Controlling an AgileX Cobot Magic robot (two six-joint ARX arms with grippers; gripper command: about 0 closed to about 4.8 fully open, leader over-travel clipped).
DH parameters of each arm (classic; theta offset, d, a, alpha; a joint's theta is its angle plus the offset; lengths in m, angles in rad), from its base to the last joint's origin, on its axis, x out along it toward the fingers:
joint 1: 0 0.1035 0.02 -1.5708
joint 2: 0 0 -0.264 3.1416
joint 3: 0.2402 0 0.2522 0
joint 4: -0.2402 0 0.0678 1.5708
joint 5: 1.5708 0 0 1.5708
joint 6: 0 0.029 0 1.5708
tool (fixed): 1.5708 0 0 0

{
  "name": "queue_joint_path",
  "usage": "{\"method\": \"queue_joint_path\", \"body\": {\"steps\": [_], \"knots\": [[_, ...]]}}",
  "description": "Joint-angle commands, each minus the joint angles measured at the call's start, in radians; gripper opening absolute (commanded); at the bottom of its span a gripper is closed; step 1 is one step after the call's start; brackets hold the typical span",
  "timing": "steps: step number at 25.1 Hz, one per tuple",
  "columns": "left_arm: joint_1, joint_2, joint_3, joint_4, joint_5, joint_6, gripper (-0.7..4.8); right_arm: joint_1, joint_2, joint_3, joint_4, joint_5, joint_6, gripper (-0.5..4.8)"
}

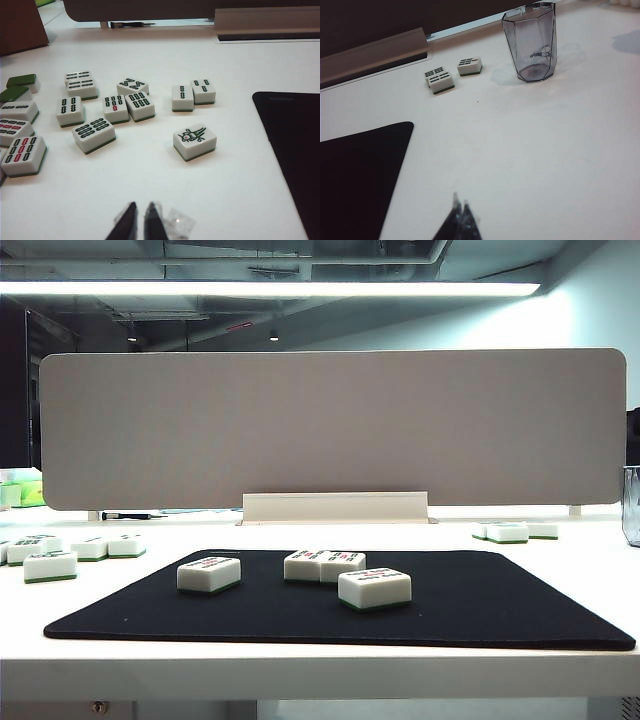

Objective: Arrange four mahjong tiles into a neat stack, creating two layers of paired tiles.

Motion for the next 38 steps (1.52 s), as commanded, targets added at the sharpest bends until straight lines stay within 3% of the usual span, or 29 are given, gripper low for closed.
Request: {"method": "queue_joint_path", "body": {"steps": [1,10,16,29,38], "knots": [[-0.001,0.000,0.000,-0.013,0.004,-0.022,0.21,0.001,-0.009,0.000,0.002,0.006,-0.003,-0.01],[-0.001,0.000,0.000,-0.013,0.005,-0.025,0.21,0.001,-0.009,0.000,0.003,0.007,-0.003,-0.01],[-0.001,0.000,0.000,-0.013,0.005,-0.025,0.21,0.002,-0.009,0.011,0.085,0.006,-0.003,-0.01],[-0.001,0.000,0.000,-0.014,0.004,-0.025,0.21,0.002,-0.008,0.204,-0.050,0.003,-0.071,-0.01],[-0.001,0.000,0.000,-0.013,0.000,-0.063,0.21,0.002,-0.007,0.584,-0.487,-0.144,-0.075,-0.01]]}}
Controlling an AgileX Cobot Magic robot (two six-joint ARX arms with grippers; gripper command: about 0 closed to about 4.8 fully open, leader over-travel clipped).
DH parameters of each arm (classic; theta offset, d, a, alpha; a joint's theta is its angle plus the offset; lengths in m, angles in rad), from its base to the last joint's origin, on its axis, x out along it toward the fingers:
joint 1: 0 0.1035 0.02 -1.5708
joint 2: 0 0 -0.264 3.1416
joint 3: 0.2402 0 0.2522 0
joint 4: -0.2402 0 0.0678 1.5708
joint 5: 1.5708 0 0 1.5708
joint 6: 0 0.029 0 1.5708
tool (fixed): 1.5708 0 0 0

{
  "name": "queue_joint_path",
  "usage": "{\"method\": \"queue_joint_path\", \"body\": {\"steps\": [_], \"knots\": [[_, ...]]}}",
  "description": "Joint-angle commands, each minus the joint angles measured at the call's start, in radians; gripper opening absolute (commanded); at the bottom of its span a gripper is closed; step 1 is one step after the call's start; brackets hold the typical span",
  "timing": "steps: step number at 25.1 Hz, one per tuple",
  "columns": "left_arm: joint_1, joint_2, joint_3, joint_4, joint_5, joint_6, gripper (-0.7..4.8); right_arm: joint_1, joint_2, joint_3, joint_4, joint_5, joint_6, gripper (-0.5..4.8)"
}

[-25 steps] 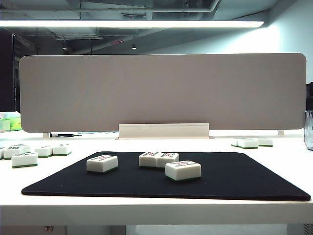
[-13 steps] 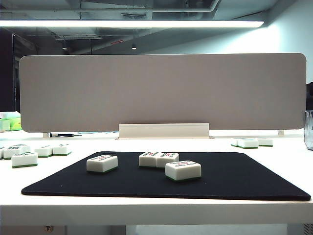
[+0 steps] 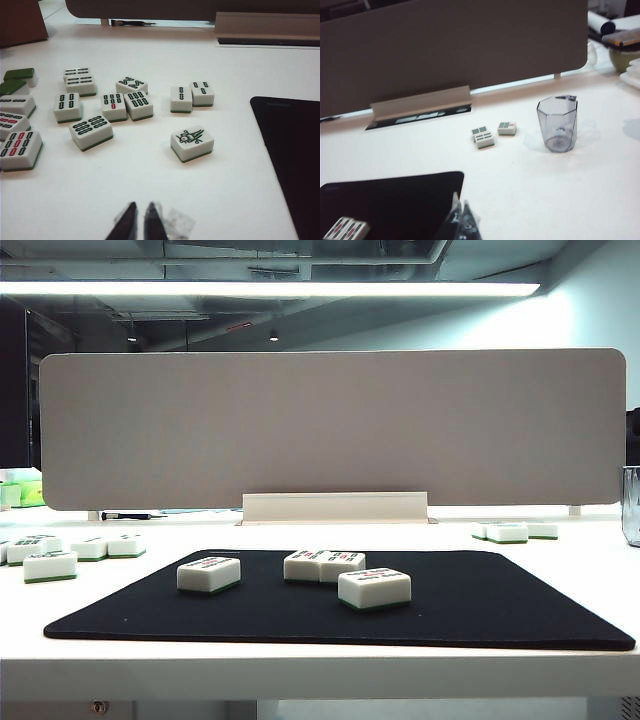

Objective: Arrange four mahjong tiles into a neat stack, creating two layers of paired tiles.

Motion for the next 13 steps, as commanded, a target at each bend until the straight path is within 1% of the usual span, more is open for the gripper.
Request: {"method": "queue_joint_path", "body": {"steps": [1,7,13], "knots": [[-0.001,0.000,0.000,-0.013,0.000,-0.012,0.21,0.001,-0.008,0.097,-0.136,-0.065,-0.006,-0.01],[-0.001,0.000,0.000,-0.012,0.001,-0.012,0.21,0.001,-0.007,0.240,-0.311,-0.208,-0.006,-0.01],[-0.001,0.000,0.000,-0.012,0.001,-0.013,0.21,0.001,-0.007,0.346,-0.453,-0.295,-0.005,-0.01]]}}
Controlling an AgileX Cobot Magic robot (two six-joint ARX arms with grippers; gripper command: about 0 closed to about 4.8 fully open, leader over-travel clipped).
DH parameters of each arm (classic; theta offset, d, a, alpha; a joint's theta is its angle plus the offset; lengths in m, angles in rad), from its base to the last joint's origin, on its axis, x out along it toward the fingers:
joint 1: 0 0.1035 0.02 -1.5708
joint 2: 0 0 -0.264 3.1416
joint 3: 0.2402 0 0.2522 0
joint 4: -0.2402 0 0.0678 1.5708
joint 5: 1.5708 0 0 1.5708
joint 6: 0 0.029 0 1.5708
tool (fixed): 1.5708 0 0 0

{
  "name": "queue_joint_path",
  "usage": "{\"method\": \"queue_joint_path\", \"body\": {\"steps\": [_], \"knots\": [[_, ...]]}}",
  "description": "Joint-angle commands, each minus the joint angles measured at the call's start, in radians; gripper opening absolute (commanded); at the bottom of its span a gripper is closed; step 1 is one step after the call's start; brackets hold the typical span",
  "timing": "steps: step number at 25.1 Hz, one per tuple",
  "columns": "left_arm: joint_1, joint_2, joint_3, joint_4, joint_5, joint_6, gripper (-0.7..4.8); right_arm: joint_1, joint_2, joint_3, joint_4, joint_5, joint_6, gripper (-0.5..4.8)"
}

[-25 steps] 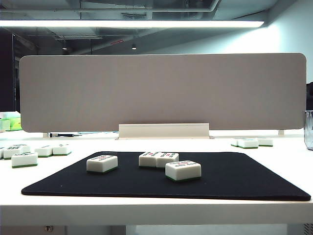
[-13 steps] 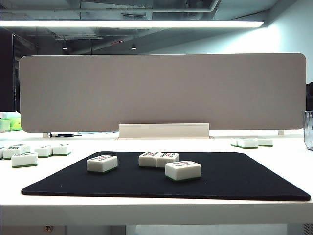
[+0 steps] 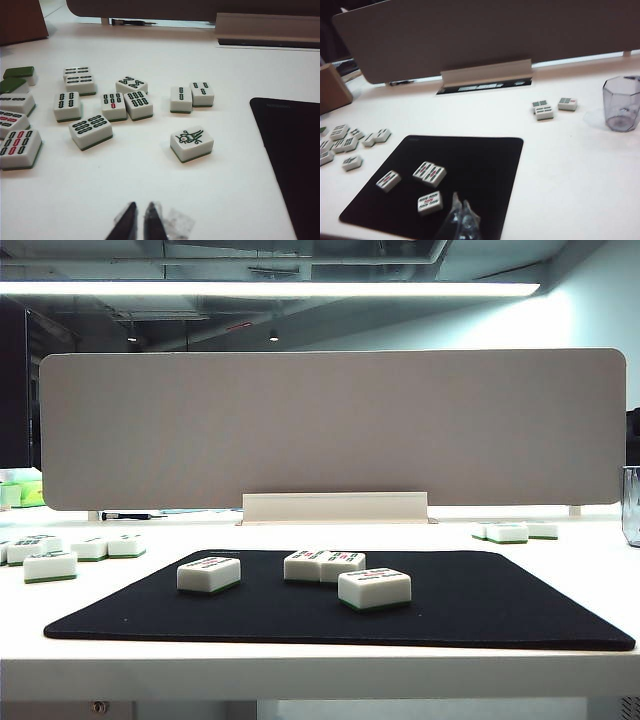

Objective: Arrange four mahjong tiles into a neat stack, creating two layers of paired tiles.

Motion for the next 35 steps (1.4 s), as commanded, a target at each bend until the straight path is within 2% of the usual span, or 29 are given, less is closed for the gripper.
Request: {"method": "queue_joint_path", "body": {"steps": [1,9,13,18,28,31,35], "knots": [[-0.001,0.000,0.000,-0.012,0.001,-0.003,0.21,0.001,-0.011,0.045,-0.076,-0.064,-0.003,-0.01],[-0.001,0.000,0.000,-0.010,-0.003,-0.023,0.21,0.001,-0.011,0.142,-0.291,-0.337,-0.003,-0.01],[-0.001,0.000,0.000,-0.011,0.009,-0.056,0.21,0.001,-0.011,0.144,-0.336,-0.342,-0.018,-0.01],[-0.001,0.000,0.020,-0.010,0.061,-0.056,0.21,0.001,-0.011,0.144,-0.339,-0.338,-0.034,-0.01],[-0.001,0.027,0.197,-0.015,0.093,-0.085,0.21,0.001,-0.011,0.142,-0.339,-0.338,-0.059,-0.01],[-0.001,0.110,0.298,-0.020,0.116,-0.073,0.21,0.001,-0.011,0.142,-0.339,-0.338,-0.059,-0.01],[-0.001,0.361,0.489,-0.022,0.202,-0.056,0.21,0.001,-0.011,0.140,-0.340,-0.335,-0.059,-0.01]]}}
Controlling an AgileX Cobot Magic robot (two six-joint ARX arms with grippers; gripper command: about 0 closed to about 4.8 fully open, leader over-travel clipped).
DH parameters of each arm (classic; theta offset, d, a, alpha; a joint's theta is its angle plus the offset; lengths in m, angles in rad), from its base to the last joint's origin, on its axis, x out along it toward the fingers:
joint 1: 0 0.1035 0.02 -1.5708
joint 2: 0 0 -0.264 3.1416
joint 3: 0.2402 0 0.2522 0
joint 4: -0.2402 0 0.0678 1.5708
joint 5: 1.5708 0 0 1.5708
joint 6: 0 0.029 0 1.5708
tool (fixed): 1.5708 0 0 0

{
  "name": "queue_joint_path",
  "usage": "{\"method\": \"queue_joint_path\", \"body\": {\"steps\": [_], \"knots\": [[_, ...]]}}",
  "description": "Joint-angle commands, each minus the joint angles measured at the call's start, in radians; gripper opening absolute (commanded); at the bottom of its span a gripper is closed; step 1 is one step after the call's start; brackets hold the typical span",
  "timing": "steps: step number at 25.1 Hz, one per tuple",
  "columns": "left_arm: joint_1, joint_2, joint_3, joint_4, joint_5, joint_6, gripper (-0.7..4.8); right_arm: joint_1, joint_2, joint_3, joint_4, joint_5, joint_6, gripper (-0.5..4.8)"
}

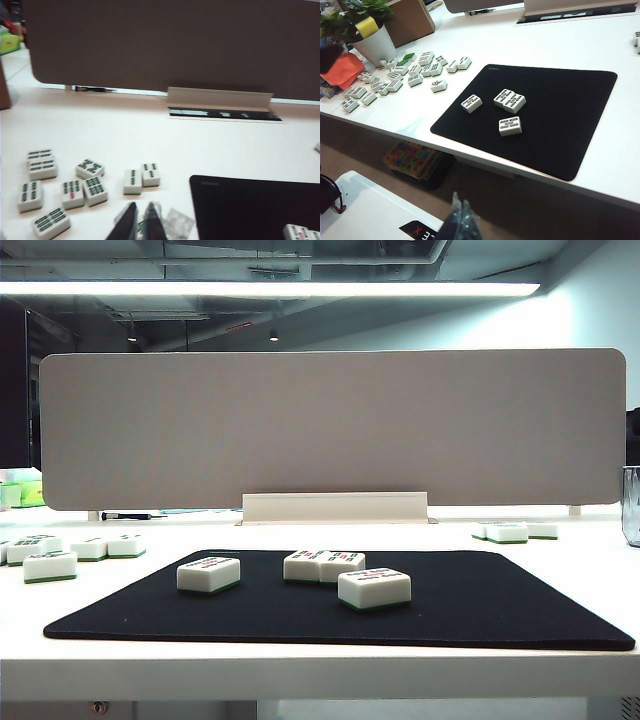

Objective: Arrange four mahjong tiles into a neat stack, creating two layers of paired tiles.

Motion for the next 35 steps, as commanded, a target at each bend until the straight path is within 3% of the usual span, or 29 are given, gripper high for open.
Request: {"method": "queue_joint_path", "body": {"steps": [1,11,18,24,29,35], "knots": [[0.000,0.161,0.114,0.004,0.072,0.031,0.21,0.001,-0.011,0.000,0.008,-0.002,-0.006,-0.01],[-0.002,0.554,0.395,-0.058,0.230,0.133,0.21,0.001,-0.012,0.000,0.005,-0.001,-0.006,-0.01],[-0.009,0.810,0.608,-0.195,0.305,0.163,0.21,0.001,-0.012,0.000,0.005,-0.001,-0.006,-0.01],[-0.108,1.017,0.797,-0.316,0.286,0.338,0.24,0.002,-0.012,0.000,0.004,0.000,-0.006,-0.01],[-0.214,1.151,0.925,-0.396,0.120,0.497,0.36,0.001,-0.012,0.000,0.004,0.003,-0.007,-0.01],[-0.323,1.270,1.009,-0.431,0.081,0.652,1.91,0.001,-0.012,0.000,0.001,0.025,-0.028,-0.01]]}}
